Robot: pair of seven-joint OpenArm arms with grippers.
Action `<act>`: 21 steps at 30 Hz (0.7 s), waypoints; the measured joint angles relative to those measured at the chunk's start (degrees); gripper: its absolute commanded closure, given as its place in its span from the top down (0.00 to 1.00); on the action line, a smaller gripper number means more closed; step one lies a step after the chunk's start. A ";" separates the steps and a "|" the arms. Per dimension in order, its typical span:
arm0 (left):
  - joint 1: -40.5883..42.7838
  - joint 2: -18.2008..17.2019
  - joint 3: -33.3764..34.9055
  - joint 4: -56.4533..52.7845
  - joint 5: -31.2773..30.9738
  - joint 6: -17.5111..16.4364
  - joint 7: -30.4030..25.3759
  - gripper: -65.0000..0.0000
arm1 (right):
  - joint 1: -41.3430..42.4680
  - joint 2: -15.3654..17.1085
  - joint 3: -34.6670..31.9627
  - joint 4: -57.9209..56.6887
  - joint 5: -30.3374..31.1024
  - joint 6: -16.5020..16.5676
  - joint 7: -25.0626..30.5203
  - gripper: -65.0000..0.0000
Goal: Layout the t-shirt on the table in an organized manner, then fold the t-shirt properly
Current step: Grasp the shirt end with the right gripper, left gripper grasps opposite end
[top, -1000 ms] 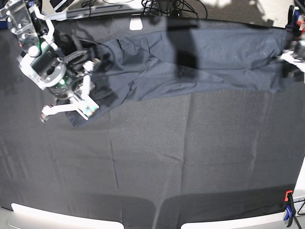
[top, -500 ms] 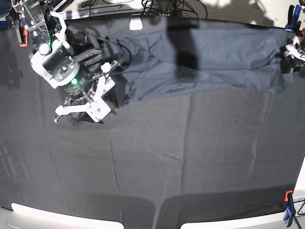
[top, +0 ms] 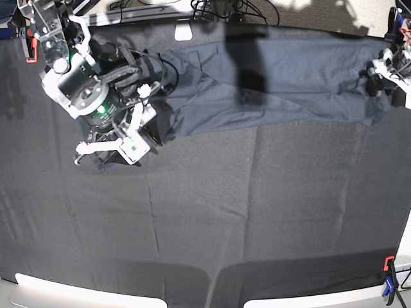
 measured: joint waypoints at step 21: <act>0.02 -0.17 0.00 -0.26 -8.11 -5.33 -1.36 0.00 | 0.00 0.00 0.00 0.00 -0.55 0.00 0.00 0.43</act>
